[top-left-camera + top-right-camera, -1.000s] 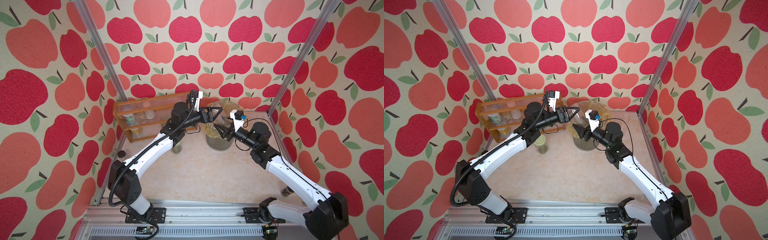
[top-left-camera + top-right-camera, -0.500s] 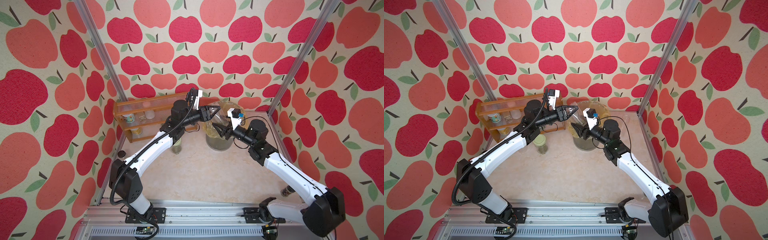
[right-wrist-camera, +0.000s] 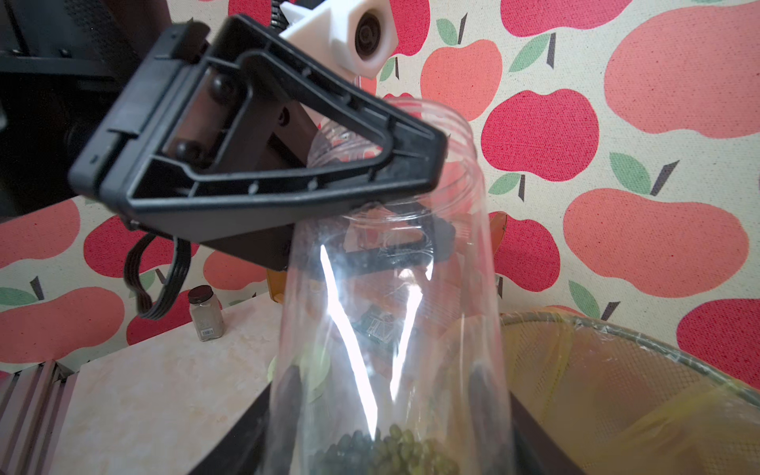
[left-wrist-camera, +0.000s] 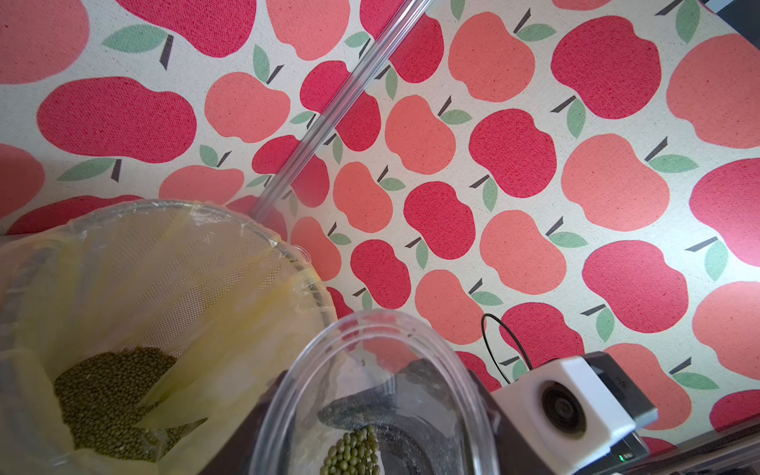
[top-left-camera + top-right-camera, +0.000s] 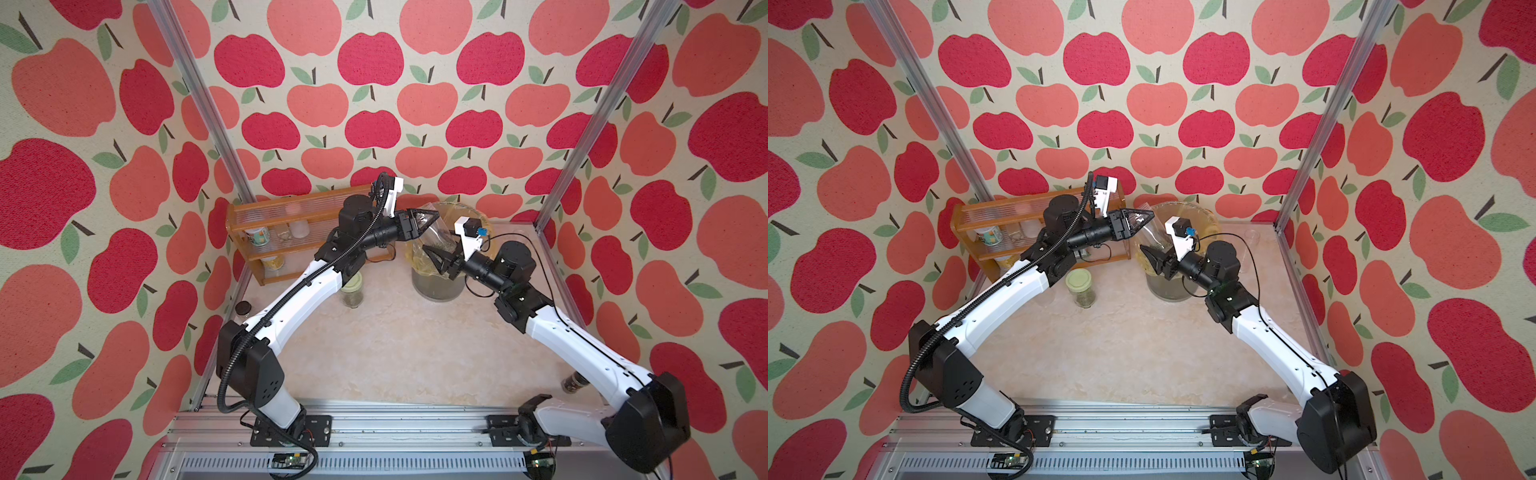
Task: Empty moldy mung beans from jars
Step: Pour the moldy mung beans from the jar into the trash bin.
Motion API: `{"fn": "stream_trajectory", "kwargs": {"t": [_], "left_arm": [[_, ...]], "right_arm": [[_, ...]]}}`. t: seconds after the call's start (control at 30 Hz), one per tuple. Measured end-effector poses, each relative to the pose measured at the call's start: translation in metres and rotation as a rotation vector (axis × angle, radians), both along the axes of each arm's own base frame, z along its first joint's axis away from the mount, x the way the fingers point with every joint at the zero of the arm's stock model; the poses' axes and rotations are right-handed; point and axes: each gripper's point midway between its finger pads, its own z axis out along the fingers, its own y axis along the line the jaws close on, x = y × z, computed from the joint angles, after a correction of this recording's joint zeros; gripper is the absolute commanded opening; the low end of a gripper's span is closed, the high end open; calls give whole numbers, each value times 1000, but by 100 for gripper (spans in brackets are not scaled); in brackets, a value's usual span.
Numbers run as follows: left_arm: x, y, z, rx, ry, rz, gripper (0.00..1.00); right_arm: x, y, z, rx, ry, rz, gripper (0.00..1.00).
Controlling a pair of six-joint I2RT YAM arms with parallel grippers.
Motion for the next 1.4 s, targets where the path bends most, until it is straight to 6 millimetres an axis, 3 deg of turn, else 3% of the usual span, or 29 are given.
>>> {"fn": "stream_trajectory", "kwargs": {"t": [0.27,0.5,0.83,1.4], "left_arm": [[-1,4,10,-45,62,-35,45],[25,27,17,-67,81,37,44],[30,20,8,-66,126,32,44],[22,18,19,-100,109,17,43]], "right_arm": [[-5,0,14,44,-92,15,75],[-11,-4,27,74,-186,15,76],[-19,-5,46,117,-277,36,83],[-1,3,36,140,-286,21,84]]}}
